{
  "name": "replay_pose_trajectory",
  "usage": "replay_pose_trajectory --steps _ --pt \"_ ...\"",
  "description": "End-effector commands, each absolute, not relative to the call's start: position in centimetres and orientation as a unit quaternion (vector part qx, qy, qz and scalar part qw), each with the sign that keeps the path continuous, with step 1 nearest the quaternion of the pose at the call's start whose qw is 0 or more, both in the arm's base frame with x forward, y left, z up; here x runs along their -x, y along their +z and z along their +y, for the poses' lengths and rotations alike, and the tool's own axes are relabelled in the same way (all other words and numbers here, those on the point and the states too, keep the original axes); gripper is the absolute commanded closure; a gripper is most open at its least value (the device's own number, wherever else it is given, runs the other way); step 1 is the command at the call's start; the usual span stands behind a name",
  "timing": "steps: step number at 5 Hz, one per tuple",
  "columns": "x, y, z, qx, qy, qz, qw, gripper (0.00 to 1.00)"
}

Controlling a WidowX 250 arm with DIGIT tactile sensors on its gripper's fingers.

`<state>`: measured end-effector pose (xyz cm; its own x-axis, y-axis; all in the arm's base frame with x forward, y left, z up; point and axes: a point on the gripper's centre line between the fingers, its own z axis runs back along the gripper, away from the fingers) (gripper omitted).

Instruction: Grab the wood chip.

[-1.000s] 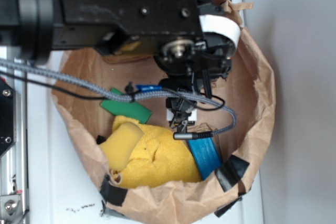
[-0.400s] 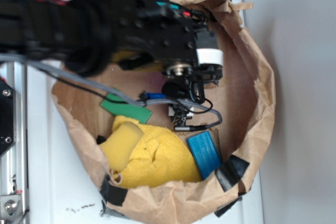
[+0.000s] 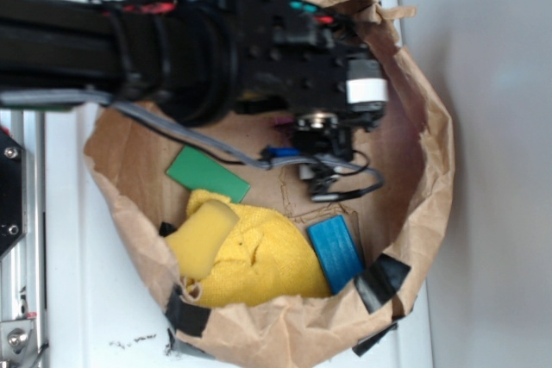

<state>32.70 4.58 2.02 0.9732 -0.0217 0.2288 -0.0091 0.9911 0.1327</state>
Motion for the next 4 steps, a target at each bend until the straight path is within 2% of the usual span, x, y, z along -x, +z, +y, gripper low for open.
replay_pose_trajectory --steps 1,3,4 --pt "-33.2 1.8 4.3 -0.069 0.003 -0.126 0.990 1.00" --pt "-33.1 4.0 4.1 -0.055 0.005 -0.144 0.988 1.00" --pt "-31.8 7.3 3.9 -0.045 0.007 -0.168 0.985 1.00"
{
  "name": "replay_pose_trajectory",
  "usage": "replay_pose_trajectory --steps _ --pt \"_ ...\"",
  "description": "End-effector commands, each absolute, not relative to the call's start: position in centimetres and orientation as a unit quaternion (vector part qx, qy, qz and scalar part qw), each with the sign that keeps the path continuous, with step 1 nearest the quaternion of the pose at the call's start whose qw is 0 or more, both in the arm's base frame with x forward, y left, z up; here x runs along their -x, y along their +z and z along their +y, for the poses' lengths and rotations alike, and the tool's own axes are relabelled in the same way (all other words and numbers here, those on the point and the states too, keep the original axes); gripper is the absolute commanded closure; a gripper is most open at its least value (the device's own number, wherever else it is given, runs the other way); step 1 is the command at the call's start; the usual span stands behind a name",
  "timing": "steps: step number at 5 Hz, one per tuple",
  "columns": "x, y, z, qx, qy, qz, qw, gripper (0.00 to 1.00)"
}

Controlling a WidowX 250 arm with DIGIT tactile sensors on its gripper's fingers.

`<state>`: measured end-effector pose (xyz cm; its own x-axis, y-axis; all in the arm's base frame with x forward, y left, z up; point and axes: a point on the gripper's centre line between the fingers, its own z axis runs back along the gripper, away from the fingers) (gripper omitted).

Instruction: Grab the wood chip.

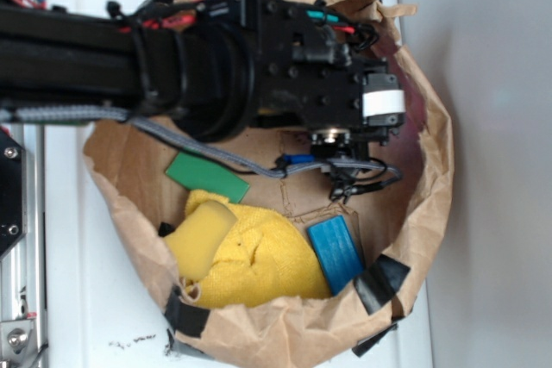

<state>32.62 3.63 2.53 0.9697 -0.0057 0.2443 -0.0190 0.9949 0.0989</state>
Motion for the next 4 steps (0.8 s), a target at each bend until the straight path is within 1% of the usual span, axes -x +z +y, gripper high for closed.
replay_pose_trajectory --steps 1,2,3,4 --pt "-30.2 11.7 3.9 -0.022 0.008 -0.173 0.985 1.00" --pt "-29.0 14.5 4.3 -0.001 0.007 -0.164 0.986 1.00" --pt "-28.3 15.6 4.6 0.011 0.011 -0.167 0.986 1.00" --pt "-28.1 16.2 4.7 0.019 0.019 -0.177 0.984 1.00"
